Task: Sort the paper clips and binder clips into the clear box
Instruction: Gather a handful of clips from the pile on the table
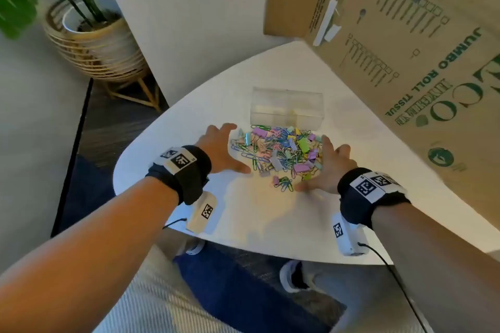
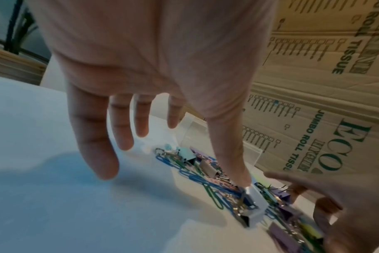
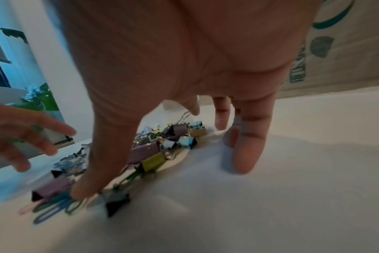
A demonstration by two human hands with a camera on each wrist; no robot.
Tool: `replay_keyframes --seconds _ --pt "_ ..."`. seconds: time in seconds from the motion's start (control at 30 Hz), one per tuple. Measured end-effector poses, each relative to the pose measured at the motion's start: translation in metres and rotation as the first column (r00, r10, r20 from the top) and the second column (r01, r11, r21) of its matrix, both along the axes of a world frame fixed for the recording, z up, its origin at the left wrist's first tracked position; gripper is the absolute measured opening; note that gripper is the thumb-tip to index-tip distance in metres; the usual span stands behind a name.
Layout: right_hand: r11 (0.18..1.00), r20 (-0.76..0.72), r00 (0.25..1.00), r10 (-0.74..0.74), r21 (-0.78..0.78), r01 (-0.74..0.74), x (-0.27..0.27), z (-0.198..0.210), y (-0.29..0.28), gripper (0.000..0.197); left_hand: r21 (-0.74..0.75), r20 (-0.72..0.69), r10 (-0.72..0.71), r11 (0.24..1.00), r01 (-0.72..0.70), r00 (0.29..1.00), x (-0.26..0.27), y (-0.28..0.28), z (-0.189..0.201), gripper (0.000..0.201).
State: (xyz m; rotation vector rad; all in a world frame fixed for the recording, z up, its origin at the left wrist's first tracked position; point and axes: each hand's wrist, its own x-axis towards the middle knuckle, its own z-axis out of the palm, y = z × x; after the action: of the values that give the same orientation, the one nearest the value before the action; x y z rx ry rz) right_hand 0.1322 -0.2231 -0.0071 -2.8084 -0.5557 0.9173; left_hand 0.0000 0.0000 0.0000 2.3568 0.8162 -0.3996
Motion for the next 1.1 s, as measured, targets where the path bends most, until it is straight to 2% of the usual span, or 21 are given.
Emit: replay_keyframes --seconds 0.2,0.4,0.53,0.67,0.8,0.93,1.03,1.1 --pt "0.996 -0.018 0.995 0.094 0.007 -0.094 0.007 -0.003 0.024 0.142 0.068 -0.114 -0.076 0.994 0.085 0.990 0.025 -0.008 -0.001 0.117" --pt "0.986 0.001 0.988 0.157 0.059 -0.157 0.002 -0.009 0.049 0.133 0.061 -0.083 -0.125 0.990 0.130 0.989 0.039 -0.032 -0.007 0.109" --pt "0.975 0.007 0.980 0.198 0.102 -0.197 0.003 -0.009 0.060 0.121 -0.023 -0.001 -0.075 0.997 0.075 0.997 0.047 -0.035 -0.009 0.088" --pt "0.960 0.016 0.972 0.233 0.157 -0.232 0.003 -0.012 0.068 0.109 -0.014 0.098 -0.037 0.999 0.038 0.994 0.051 -0.034 -0.013 0.058" --pt "0.959 0.008 0.968 0.252 0.135 -0.250 0.000 -0.009 0.074 0.098 -0.085 0.170 0.020 0.996 -0.006 0.985 0.051 -0.038 -0.014 0.049" --pt "0.957 -0.006 0.984 0.180 0.231 -0.174 0.001 -0.008 0.074 0.068 -0.258 0.243 0.164 0.961 -0.100 0.956 0.042 -0.041 -0.016 0.043" --pt "0.944 0.021 0.991 0.135 0.302 -0.135 0.001 -0.008 0.072 0.041 -0.293 0.290 0.181 0.952 -0.093 0.940 0.034 -0.045 -0.017 0.042" --pt "0.933 0.042 0.993 0.110 0.341 -0.118 0.000 -0.008 0.070 0.032 -0.298 0.311 0.188 0.950 -0.092 0.932 0.030 -0.047 -0.017 0.044"
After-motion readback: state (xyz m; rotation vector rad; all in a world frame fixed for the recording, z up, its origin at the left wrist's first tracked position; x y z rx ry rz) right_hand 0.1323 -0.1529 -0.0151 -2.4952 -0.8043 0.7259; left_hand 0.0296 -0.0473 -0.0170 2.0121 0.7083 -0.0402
